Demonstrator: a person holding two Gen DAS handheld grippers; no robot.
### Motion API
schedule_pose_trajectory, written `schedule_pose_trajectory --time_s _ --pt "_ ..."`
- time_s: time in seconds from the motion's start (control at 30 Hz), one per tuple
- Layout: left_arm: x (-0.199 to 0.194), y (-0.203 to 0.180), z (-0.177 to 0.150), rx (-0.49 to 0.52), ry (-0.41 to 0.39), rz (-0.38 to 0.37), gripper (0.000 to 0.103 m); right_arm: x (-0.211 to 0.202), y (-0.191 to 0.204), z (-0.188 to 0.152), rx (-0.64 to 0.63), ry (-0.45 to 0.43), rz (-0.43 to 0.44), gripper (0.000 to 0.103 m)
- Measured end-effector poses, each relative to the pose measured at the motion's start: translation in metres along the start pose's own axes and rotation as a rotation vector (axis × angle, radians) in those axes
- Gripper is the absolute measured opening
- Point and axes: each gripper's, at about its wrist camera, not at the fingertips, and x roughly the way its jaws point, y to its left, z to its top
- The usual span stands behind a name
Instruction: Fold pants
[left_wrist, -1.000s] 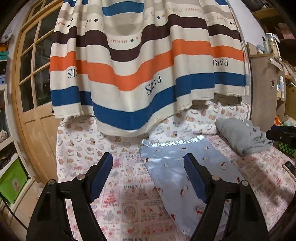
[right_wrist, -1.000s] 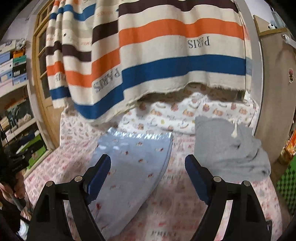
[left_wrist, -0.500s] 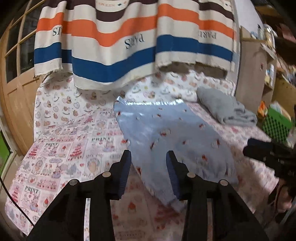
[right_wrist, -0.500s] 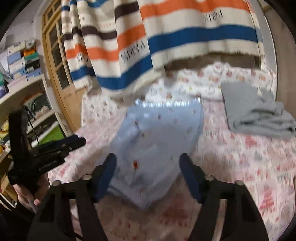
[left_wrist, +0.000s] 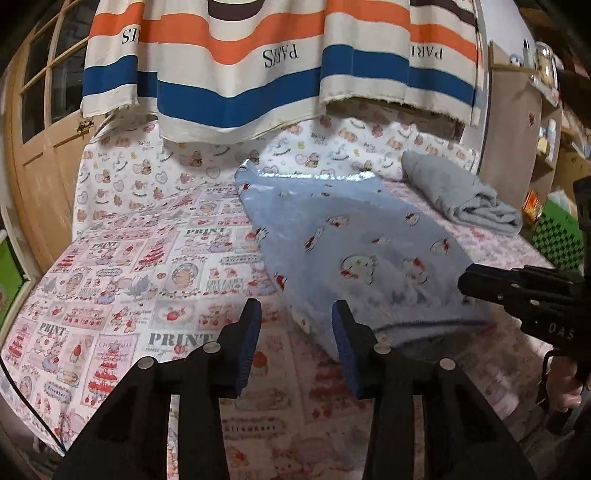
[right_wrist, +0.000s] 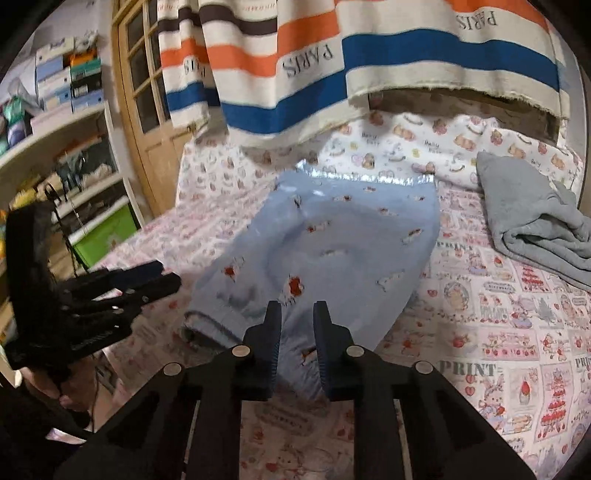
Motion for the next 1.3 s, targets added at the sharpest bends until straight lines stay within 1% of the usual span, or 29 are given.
schedule_pose_trajectory --time_s 0.1,0.27,0.43,0.47,0.5,0.53,0.57,0.63,0.73,0.77,0.8,0.83,0.9,1.0,1.03,1.17,1.23,1.3 --pt "0.007 0.004 -0.003 -0.018 0.021 0.005 0.039 0.006 -0.005 -0.006 0.028 0.017 -0.046 0.020" --pt "0.014 0.005 -0.007 -0.040 0.053 -0.023 0.039 0.017 -0.018 -0.017 0.120 0.062 -0.041 0.020" --pt "0.008 -0.001 -0.012 -0.009 0.038 -0.048 0.042 0.022 -0.027 -0.018 0.177 0.090 -0.039 0.020" --pt "0.004 -0.004 -0.013 0.014 0.026 -0.049 0.046 0.022 -0.029 -0.017 0.180 0.092 -0.034 0.020" --pt "-0.001 -0.009 -0.014 0.044 0.012 -0.051 0.059 0.022 -0.029 -0.017 0.180 0.096 -0.031 0.020" --pt "-0.005 -0.012 -0.015 0.065 0.004 -0.063 0.065 0.022 -0.029 -0.016 0.173 0.100 -0.032 0.020" --pt "-0.009 -0.015 -0.017 0.081 -0.005 -0.081 0.068 0.023 -0.028 -0.015 0.165 0.101 -0.037 0.020" --pt "-0.014 -0.020 -0.017 0.107 -0.003 -0.115 0.068 0.025 -0.026 -0.014 0.151 0.103 -0.050 0.020" --pt "-0.009 -0.024 -0.018 0.139 0.015 -0.111 0.068 0.027 -0.026 -0.012 0.147 0.106 -0.046 0.020" --pt "-0.004 -0.025 -0.018 0.145 0.024 -0.093 0.065 0.027 -0.026 -0.012 0.149 0.107 -0.039 0.020" --pt "0.001 -0.026 -0.017 0.151 0.042 -0.075 0.056 0.027 -0.028 -0.011 0.150 0.108 -0.026 0.020" --pt "0.006 -0.026 -0.017 0.152 0.058 -0.075 0.054 0.026 -0.029 -0.010 0.148 0.110 -0.012 0.020" --pt "0.012 -0.025 -0.015 0.138 0.066 -0.095 0.053 0.021 -0.031 -0.006 0.139 0.094 0.012 0.020" --pt "0.019 -0.026 -0.011 0.132 0.064 -0.092 0.051 0.011 -0.028 -0.002 0.094 0.057 0.031 0.020" --pt "0.021 -0.025 -0.010 0.126 0.066 -0.093 0.050 0.006 -0.026 0.001 0.061 0.045 0.039 0.020" --pt "0.032 -0.022 -0.006 0.078 0.095 -0.132 0.042 0.001 -0.014 0.006 -0.046 0.020 0.084 0.020" --pt "0.034 -0.020 -0.002 0.052 0.108 -0.160 0.036 0.002 -0.007 0.008 -0.093 0.020 0.125 0.020" --pt "0.035 -0.017 0.004 0.030 0.117 -0.179 0.028 0.005 -0.001 0.009 -0.123 0.023 0.147 0.020"
